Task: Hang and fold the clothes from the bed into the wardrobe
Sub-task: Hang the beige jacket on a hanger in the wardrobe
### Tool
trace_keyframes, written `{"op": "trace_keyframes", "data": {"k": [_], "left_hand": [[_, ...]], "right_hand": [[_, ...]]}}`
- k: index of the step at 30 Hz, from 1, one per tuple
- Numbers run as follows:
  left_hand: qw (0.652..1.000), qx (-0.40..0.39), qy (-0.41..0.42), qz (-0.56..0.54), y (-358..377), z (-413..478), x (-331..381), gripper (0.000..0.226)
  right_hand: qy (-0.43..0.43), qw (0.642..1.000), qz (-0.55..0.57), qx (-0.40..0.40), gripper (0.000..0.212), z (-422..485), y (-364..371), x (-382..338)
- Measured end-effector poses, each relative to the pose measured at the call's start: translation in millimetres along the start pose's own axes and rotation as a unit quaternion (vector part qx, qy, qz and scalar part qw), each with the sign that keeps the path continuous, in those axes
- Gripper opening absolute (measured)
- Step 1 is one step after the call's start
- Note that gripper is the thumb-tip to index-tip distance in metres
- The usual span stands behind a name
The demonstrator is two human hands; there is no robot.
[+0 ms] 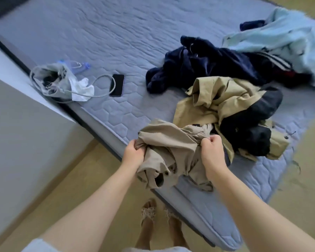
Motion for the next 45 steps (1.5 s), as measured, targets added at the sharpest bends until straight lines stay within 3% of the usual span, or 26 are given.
{"op": "trace_keyframes", "data": {"k": [5, 9, 12, 17, 21, 24, 29, 33, 36, 40, 45], "left_hand": [[0.996, 0.003, 0.060, -0.072, -53.0, -49.3, 79.3, 0.021], [0.982, -0.018, 0.122, -0.146, -89.9, -88.8, 136.2, 0.012], [0.964, -0.056, 0.186, -0.183, -114.4, -111.3, 172.4, 0.010], [0.933, -0.043, 0.286, -0.215, -156.8, -140.3, 211.8, 0.018], [0.911, -0.039, 0.330, -0.243, -179.2, -153.7, 220.7, 0.024], [0.899, -0.075, 0.347, -0.256, -179.2, -162.1, 226.1, 0.031], [0.884, -0.153, 0.370, -0.242, -162.9, -175.6, 240.0, 0.059], [0.873, -0.205, 0.369, -0.245, -151.6, -182.7, 239.5, 0.071], [0.873, -0.250, 0.345, -0.239, -137.9, -184.8, 230.5, 0.063], [0.877, -0.290, 0.319, -0.211, -128.8, -185.8, 218.7, 0.051], [0.898, -0.237, 0.303, -0.212, -144.2, -170.2, 210.7, 0.037]], "right_hand": [[-0.107, 0.993, 0.048, -0.012, 0.014, -31.2, -30.7, -107.1], [-0.182, 0.979, 0.088, -0.008, 0.015, -53.9, -51.9, -177.1], [-0.238, 0.964, 0.114, 0.017, 0.020, -65.5, -68.9, -223.0], [-0.288, 0.940, 0.167, 0.071, 0.023, -80.2, -94.4, -275.5], [-0.328, 0.927, 0.140, 0.117, 0.024, -88.3, -104.6, -288.0], [-0.309, 0.941, 0.096, 0.095, 0.013, -90.7, -102.3, -281.0], [-0.273, 0.960, 0.063, 0.004, 0.013, -101.6, -78.5, -259.2], [-0.302, 0.938, 0.083, -0.146, 0.046, -115.7, -58.7, -262.4], [-0.297, 0.919, 0.046, -0.255, 0.061, -124.7, -40.4, -259.0], [-0.309, 0.929, -0.064, -0.192, 0.015, -120.6, -31.2, -241.5], [-0.273, 0.945, 0.060, -0.167, 0.015, -114.2, -26.4, -230.3]]}}
Point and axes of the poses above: each hand's wrist, its own z-axis towards the middle knuckle, its own y-axis out of the palm, x = y × z, the point moved 2 cm from there along z, towards the middle knuckle, and after that the axes turned 9 degrees about -y, right-handed, at the moved point
